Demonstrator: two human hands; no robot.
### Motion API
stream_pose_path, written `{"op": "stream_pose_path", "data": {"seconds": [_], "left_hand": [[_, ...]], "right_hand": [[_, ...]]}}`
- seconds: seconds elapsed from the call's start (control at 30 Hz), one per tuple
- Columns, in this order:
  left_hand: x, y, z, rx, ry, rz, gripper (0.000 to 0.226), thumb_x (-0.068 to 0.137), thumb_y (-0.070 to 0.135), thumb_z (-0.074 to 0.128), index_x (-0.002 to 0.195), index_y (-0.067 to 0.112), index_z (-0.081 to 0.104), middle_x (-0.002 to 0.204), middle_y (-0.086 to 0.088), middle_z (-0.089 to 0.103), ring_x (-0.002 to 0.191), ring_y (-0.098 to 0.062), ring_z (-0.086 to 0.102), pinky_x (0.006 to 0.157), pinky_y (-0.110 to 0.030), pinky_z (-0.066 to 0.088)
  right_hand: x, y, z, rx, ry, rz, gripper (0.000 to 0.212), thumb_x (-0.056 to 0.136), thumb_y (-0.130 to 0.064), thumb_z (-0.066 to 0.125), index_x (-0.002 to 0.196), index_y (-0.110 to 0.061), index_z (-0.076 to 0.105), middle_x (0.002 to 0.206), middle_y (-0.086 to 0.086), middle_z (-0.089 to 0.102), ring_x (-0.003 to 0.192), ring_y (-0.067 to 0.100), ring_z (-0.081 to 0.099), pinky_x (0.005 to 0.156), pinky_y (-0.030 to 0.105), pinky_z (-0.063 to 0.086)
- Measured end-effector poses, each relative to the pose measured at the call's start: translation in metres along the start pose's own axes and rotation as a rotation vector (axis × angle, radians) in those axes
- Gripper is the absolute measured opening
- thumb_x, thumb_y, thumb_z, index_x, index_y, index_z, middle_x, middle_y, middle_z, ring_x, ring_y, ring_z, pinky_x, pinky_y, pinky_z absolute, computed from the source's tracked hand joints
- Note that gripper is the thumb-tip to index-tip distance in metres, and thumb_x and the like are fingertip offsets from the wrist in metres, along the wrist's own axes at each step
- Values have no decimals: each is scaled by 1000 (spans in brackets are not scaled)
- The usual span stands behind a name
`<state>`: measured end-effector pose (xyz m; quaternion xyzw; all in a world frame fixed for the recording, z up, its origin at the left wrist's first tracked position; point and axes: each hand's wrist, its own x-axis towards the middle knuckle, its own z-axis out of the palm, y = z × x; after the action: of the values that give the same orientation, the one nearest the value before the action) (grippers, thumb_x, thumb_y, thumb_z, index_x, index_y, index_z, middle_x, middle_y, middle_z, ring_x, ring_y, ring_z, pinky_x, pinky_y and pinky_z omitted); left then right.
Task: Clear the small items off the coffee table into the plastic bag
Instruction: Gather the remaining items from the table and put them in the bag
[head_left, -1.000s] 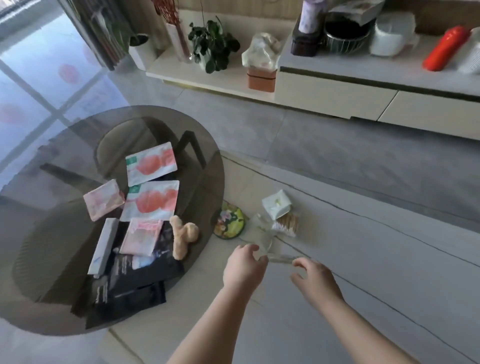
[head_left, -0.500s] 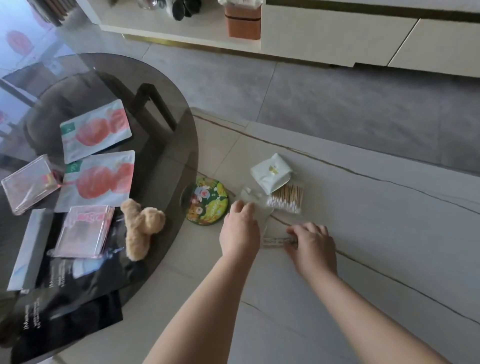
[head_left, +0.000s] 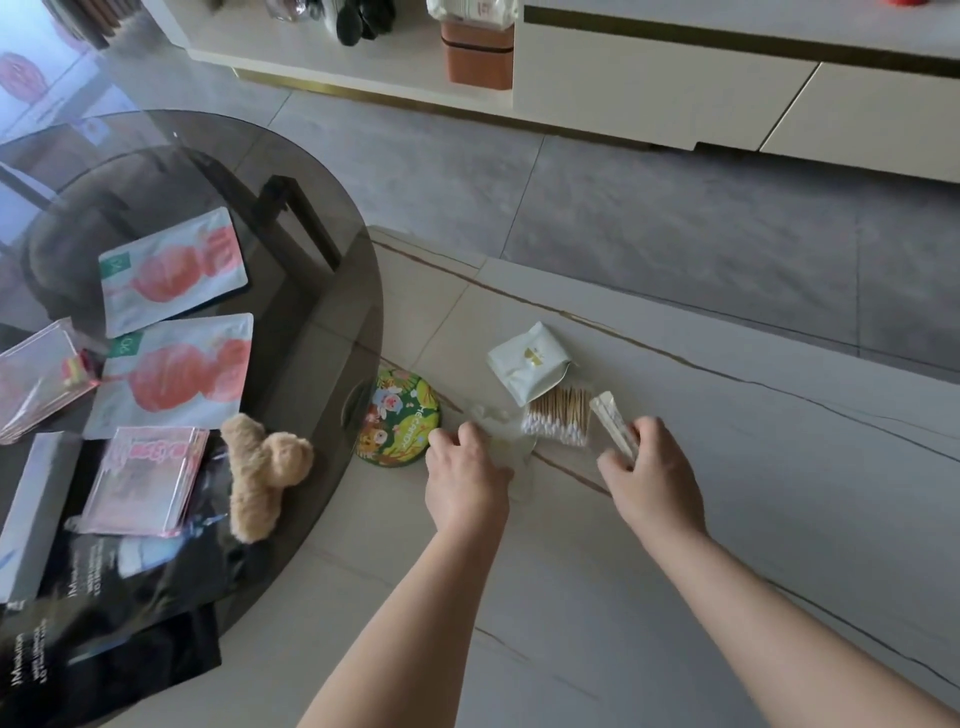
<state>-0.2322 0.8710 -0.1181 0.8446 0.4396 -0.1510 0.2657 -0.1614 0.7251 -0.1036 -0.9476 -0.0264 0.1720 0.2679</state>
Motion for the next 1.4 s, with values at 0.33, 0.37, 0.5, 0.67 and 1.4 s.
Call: {"op": "stream_pose_path", "data": {"seconds": [0.33,0.37,0.5,0.67,1.4], "left_hand": [[7,2,7,-35,14,-7,53,77,27,71,120,22,40,120,-4,44,115,-24,48,87,-35,43],[7,2,7,-56,15,-3,60,76,25,72,125,22,38,121,-5,45,116,-24,47,90,-35,43],[2,3,5,-202,-40,-46,88,77,18,70,147,16,17,132,-8,44,125,-26,42,100,-35,40],[-11,0,6,-294,-125,-100,28,83,33,65,89,8,53,89,-6,57,87,-27,55,65,-29,41],[111,83,-15,-272,-111,124,87,70,47,76,143,26,33,134,-2,44,126,-24,37,103,-42,41]], "right_hand": [[44,-42,35,43,-101,290,49,85,-37,65,115,-4,45,122,16,58,112,34,56,84,40,46],[44,-39,34,51,-119,309,49,84,-36,66,115,-4,45,122,16,58,113,34,56,85,39,46],[42,-25,22,-45,-195,315,45,86,-38,65,114,-6,52,120,15,60,111,32,58,85,37,47],[39,-14,10,-133,-241,326,50,87,-39,61,122,-5,48,128,17,53,119,33,52,96,39,44],[48,-4,19,-86,-340,349,58,92,-39,56,132,-6,32,139,15,39,131,31,38,103,43,37]]}}
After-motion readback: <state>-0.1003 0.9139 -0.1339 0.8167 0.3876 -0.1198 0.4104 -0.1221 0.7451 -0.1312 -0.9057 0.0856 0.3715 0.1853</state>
